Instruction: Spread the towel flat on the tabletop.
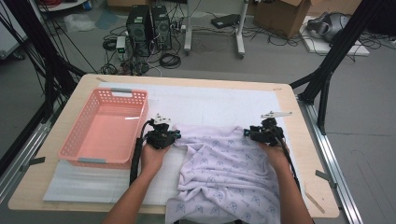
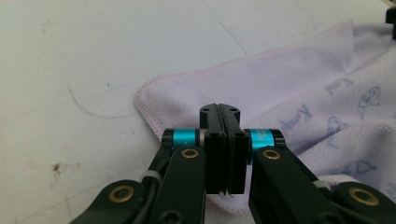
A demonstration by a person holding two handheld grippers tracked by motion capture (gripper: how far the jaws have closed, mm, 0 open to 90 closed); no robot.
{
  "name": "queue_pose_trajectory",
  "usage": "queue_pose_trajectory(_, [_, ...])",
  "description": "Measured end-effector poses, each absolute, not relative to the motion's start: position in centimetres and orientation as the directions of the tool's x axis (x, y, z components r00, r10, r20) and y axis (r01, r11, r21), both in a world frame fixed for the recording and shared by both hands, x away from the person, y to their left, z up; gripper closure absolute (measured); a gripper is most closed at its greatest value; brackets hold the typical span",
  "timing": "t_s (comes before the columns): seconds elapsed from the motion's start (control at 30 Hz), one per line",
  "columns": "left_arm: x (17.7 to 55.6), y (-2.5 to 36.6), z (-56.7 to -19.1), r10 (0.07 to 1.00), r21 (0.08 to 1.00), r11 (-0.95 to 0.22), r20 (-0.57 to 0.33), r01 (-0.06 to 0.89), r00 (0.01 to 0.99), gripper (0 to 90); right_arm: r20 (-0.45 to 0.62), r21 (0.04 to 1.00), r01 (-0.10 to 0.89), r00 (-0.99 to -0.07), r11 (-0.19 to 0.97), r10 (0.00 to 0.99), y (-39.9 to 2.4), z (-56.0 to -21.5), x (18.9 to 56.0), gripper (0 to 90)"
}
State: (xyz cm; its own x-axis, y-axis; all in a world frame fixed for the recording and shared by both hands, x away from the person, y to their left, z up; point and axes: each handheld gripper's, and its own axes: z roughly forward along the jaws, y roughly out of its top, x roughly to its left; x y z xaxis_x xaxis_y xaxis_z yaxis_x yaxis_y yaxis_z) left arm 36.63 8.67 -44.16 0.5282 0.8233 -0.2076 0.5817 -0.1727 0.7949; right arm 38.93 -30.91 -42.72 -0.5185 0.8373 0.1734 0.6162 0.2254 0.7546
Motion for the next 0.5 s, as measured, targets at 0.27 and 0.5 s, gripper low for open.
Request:
queue_pose_trajectory(0.27, [36.3,8.5,-44.2,0.816,0.793,-0.194,-0.196,0.577,0.544,88.3,0.129,0.711,0.656,-0.476,0.253,0.87,-31.9,-43.3,39.9,69.9])
queue_pose_trajectory(0.5, [36.3,8.3,-44.3,0.813,0.795,-0.199,-0.192,0.573,0.549,88.0,0.211,0.707,0.638,-0.602,0.305,0.77,-30.0,-43.4,39.4,55.7])
